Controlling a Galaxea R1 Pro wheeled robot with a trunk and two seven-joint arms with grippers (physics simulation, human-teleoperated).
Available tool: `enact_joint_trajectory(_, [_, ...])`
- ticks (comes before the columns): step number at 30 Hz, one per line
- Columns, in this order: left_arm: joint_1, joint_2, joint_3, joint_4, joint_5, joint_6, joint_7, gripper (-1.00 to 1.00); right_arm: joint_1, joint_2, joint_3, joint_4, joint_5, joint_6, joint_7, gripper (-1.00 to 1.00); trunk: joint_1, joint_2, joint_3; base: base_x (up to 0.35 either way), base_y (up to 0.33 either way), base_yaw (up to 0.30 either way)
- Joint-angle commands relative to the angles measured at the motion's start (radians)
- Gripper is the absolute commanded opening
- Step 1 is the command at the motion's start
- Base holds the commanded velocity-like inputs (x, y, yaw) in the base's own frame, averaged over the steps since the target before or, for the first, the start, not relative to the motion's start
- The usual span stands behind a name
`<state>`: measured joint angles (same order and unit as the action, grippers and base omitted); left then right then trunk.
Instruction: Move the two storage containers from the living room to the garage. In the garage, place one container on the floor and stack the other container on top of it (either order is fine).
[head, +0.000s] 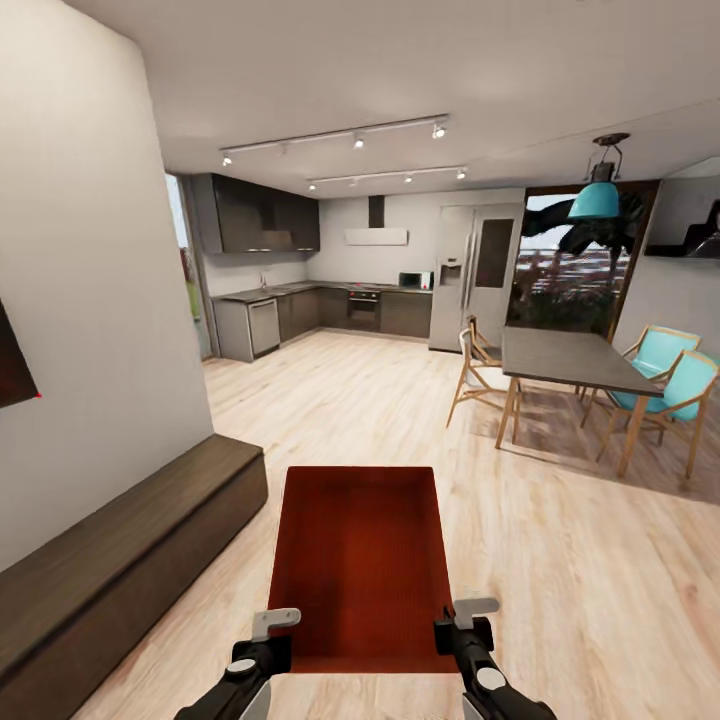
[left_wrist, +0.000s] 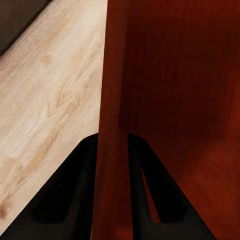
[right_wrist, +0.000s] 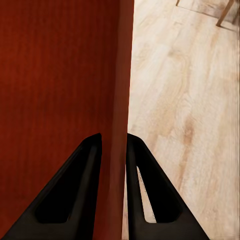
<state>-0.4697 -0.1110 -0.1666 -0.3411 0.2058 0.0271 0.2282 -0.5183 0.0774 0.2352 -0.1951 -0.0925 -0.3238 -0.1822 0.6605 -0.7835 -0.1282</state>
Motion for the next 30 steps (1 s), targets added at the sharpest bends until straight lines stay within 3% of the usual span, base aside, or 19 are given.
enact_joint_trajectory(1, [0.0,0.007,0.013,0.001,0.011,0.004,0.026,-1.0,-0.002,-0.004,-0.02,-0.001,-0.009,-0.061,-0.048,-1.0,0.0,-0.001,-0.002,0.0,0.0,-0.284])
enact_joint_trajectory(30, [0.0,0.008,0.013,0.001,0.012,0.004,0.026,-1.0,-0.002,-0.002,-0.021,-0.001,-0.009,-0.061,-0.048,-1.0,0.0,-0.001,-0.002,0.0,0.0,-0.285])
